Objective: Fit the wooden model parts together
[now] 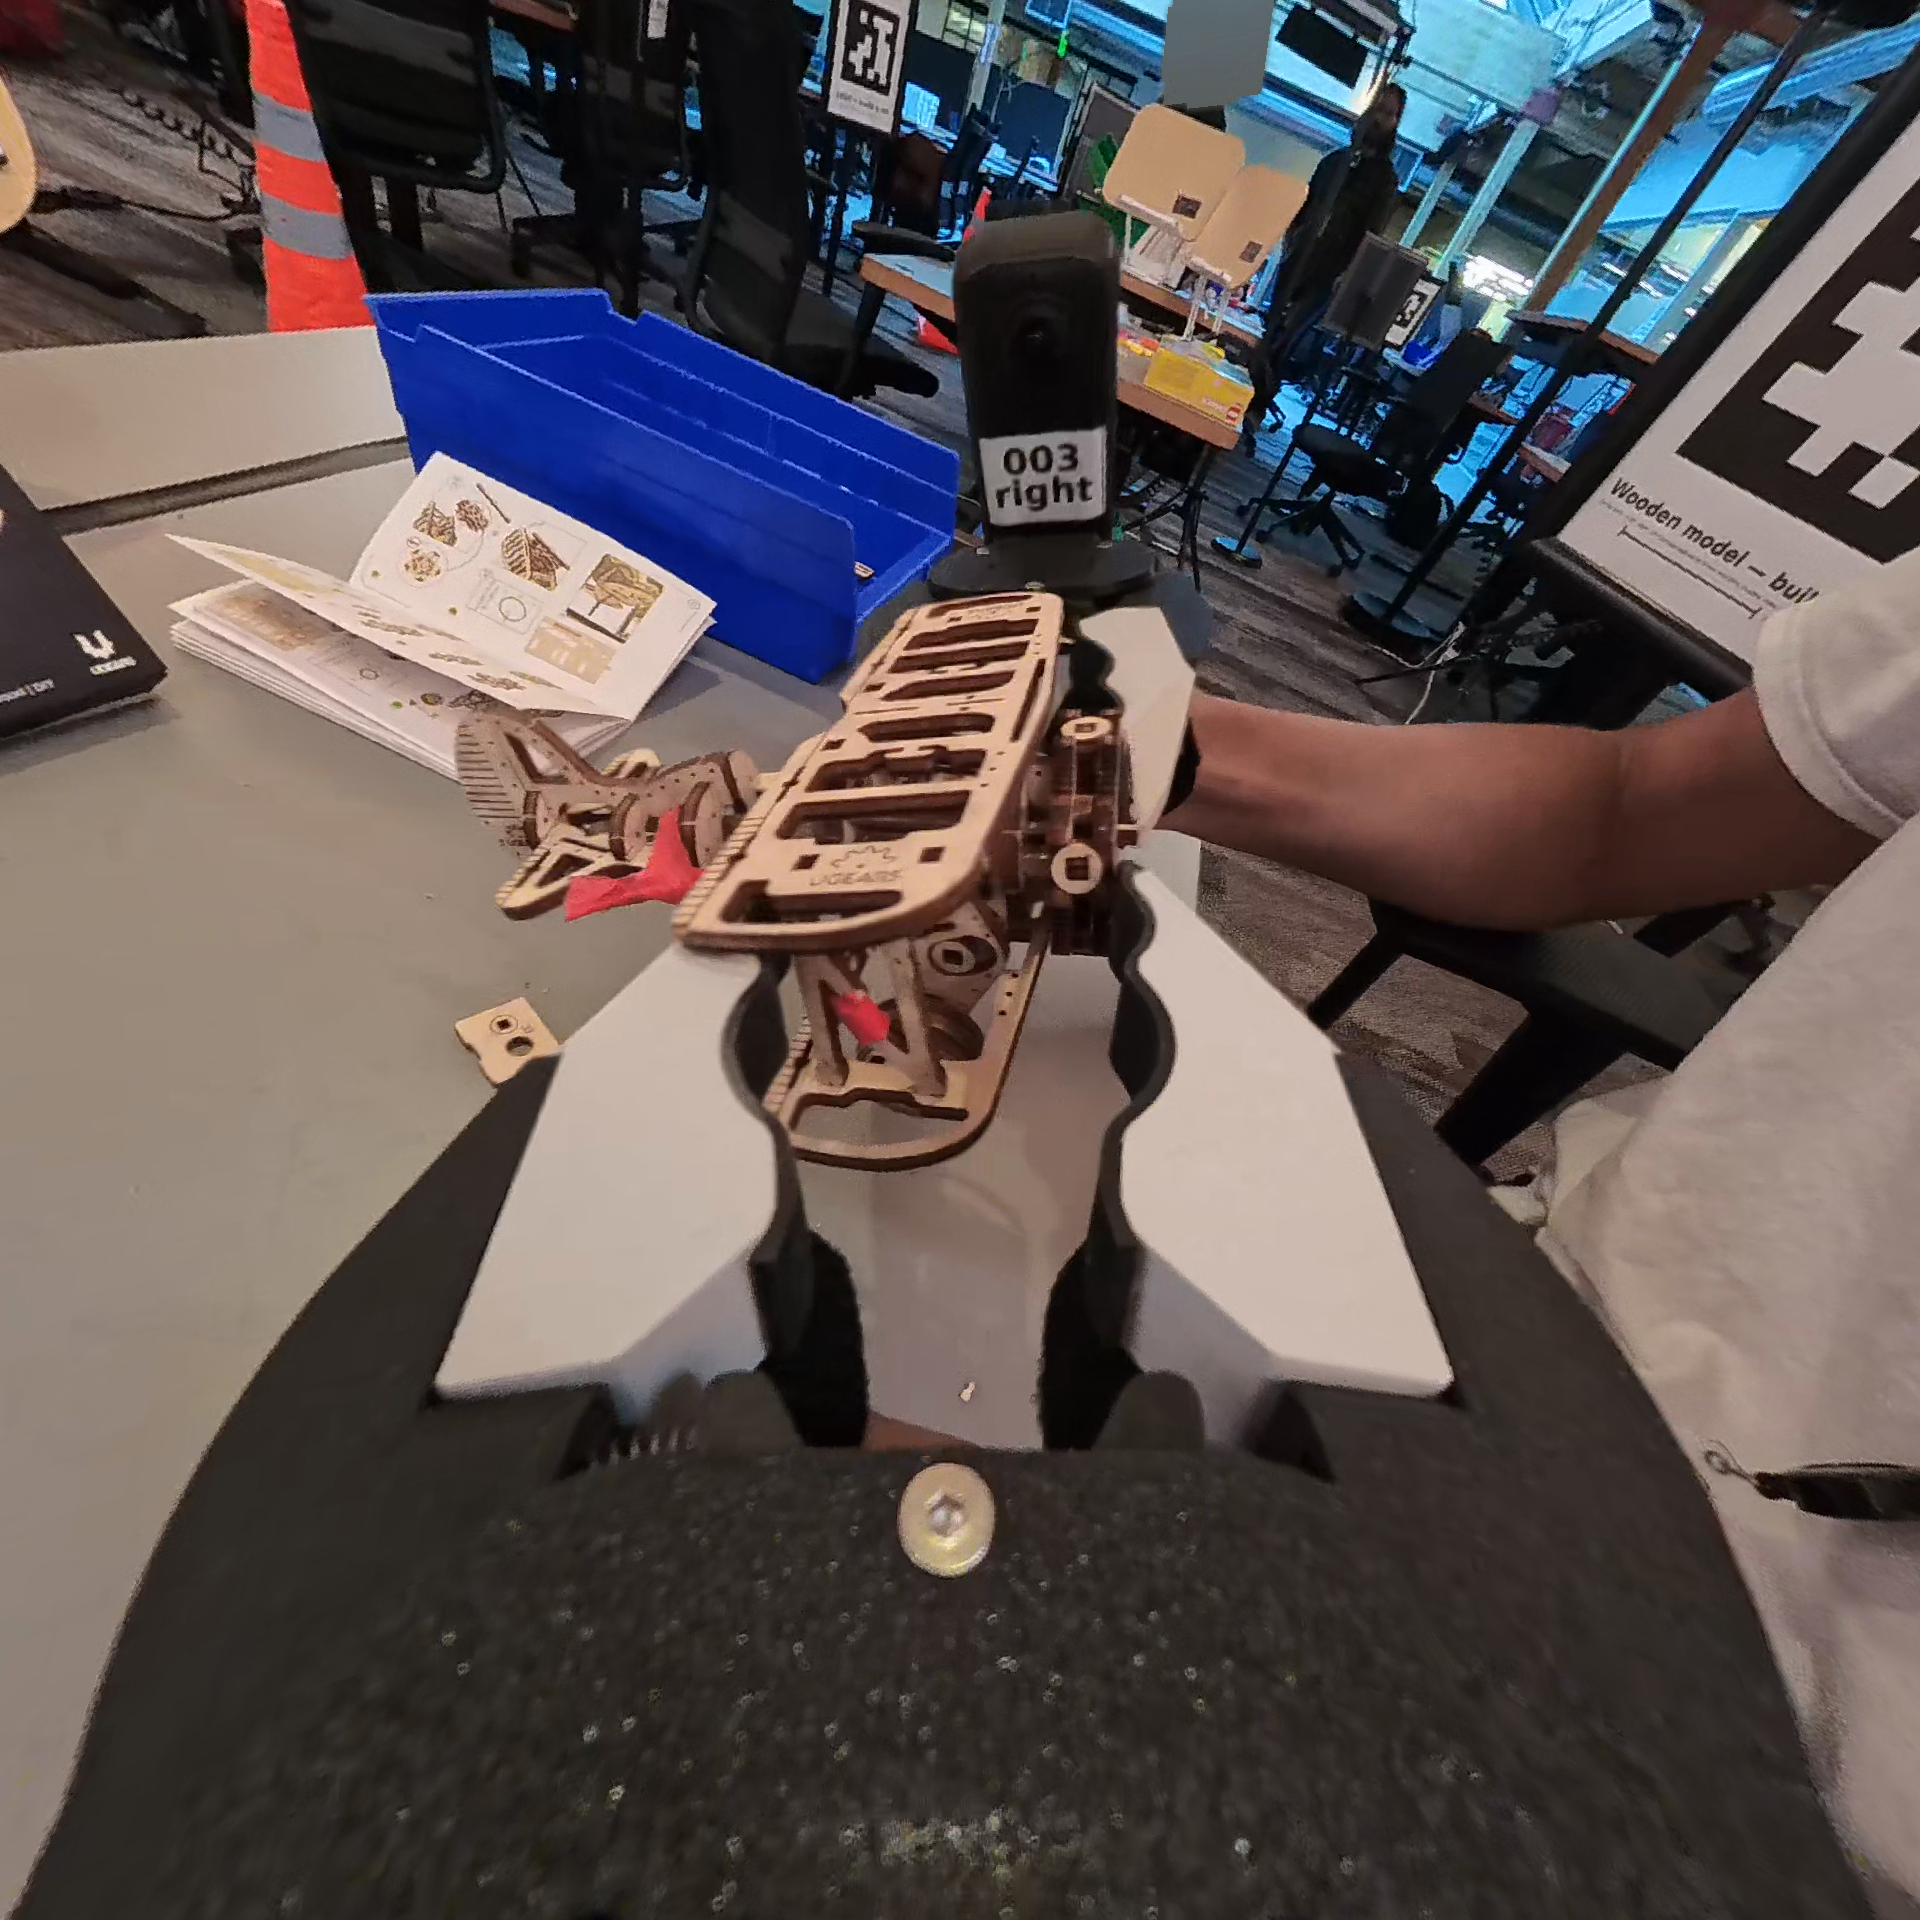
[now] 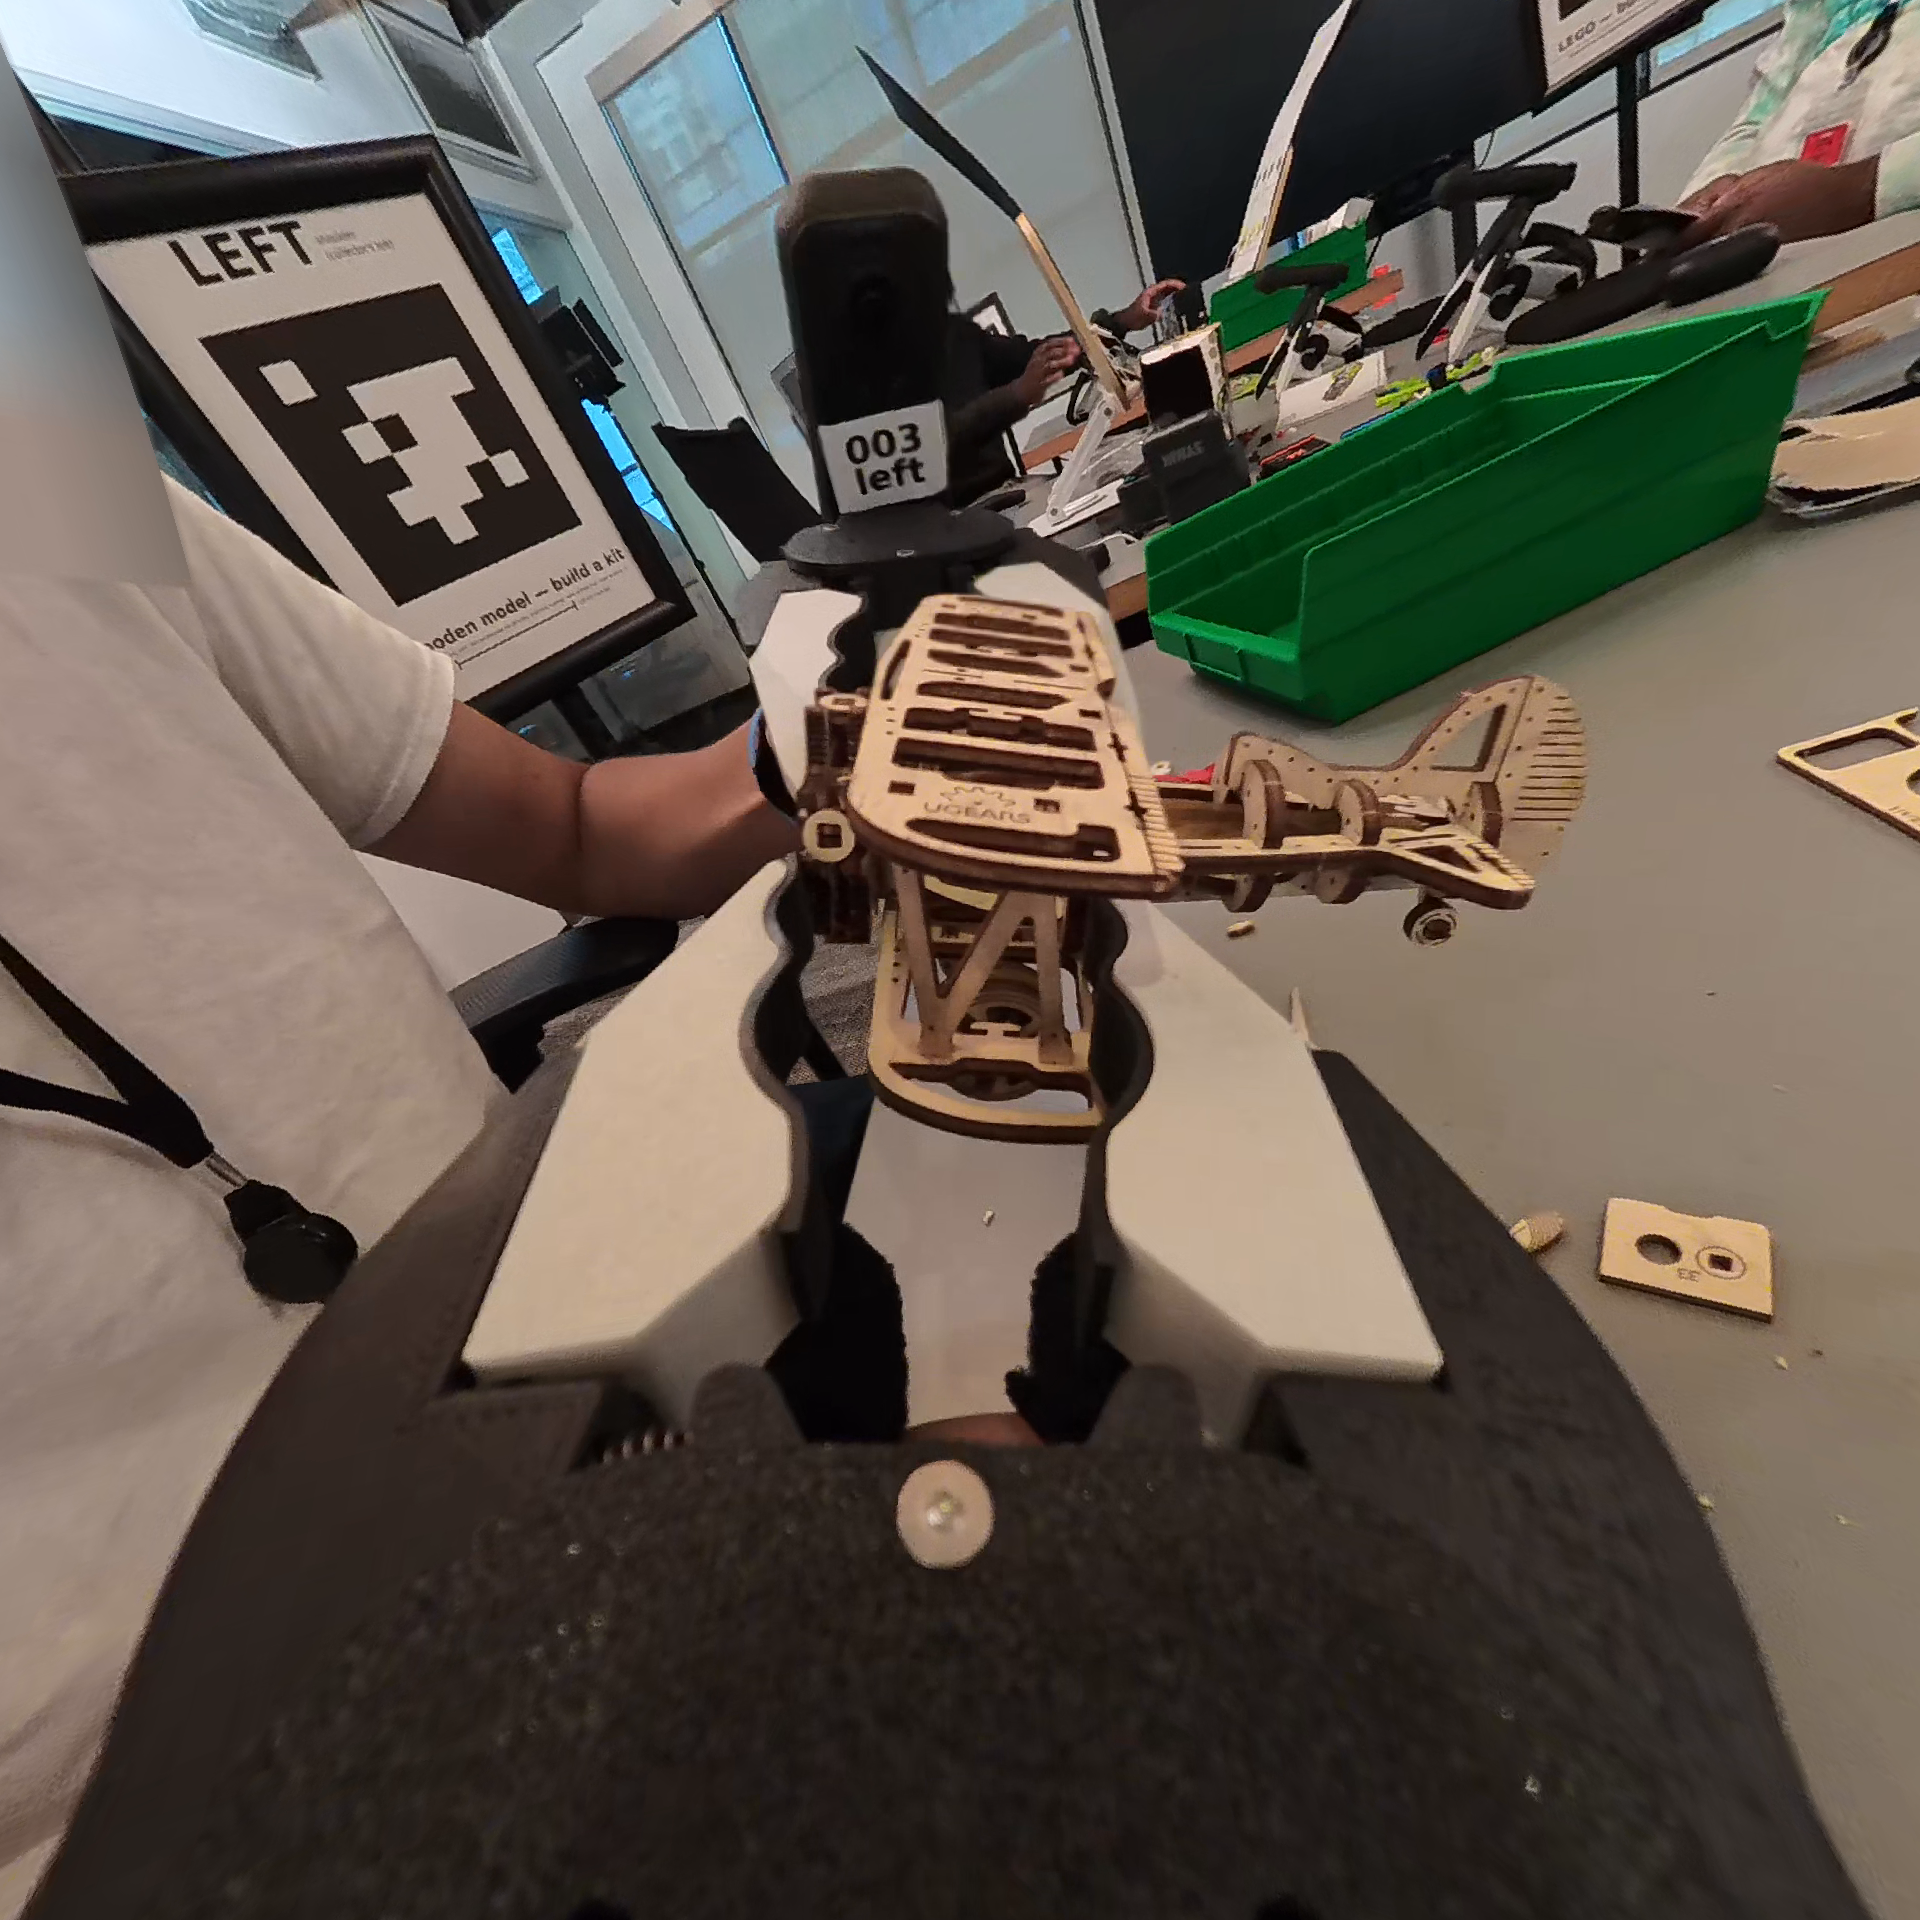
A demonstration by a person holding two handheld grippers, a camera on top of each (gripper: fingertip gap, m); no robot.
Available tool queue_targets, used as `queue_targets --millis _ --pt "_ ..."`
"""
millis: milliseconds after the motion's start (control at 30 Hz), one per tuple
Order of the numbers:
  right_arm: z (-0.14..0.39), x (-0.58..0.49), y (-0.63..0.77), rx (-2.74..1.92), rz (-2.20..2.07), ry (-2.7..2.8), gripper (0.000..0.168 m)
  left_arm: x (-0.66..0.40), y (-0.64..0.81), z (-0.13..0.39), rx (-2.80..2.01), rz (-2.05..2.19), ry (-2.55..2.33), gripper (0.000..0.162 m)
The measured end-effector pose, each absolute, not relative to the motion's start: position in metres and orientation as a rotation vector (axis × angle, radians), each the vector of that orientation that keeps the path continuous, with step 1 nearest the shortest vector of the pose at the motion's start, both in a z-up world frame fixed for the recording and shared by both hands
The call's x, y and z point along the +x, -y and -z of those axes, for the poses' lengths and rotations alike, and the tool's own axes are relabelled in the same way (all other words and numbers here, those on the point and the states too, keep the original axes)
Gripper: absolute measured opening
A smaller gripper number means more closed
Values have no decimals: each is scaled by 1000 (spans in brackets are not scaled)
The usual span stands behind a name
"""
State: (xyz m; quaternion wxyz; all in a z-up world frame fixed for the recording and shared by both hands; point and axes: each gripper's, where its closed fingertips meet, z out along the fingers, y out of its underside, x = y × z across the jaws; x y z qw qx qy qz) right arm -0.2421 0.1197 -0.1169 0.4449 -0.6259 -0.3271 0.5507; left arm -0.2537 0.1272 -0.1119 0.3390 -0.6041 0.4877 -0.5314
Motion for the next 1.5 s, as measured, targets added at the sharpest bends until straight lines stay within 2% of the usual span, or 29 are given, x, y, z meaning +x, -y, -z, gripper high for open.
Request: queue_targets --millis 367,967,1233,1367,1500 --pt "122 -242 -119 -1563 -1373 815 51 -254 -125 114 -1566 1399 -1237 50" --pt "124 -241 -122 -1577 -1385 807 51 -252 -127 117 -1533 1389 -1239 50" --pt "154 -229 -142 -1684 -1239 856 57 -249 -147 147 -1543 1286 -1307 51" --pt "164 -199 -164 -1778 -1126 739 73 -259 -188 153 -1617 1250 -1166 50" --pt "181 -159 -176 -1901 -918 647 75 -262 -242 167 -1706 1105 -1066 50"
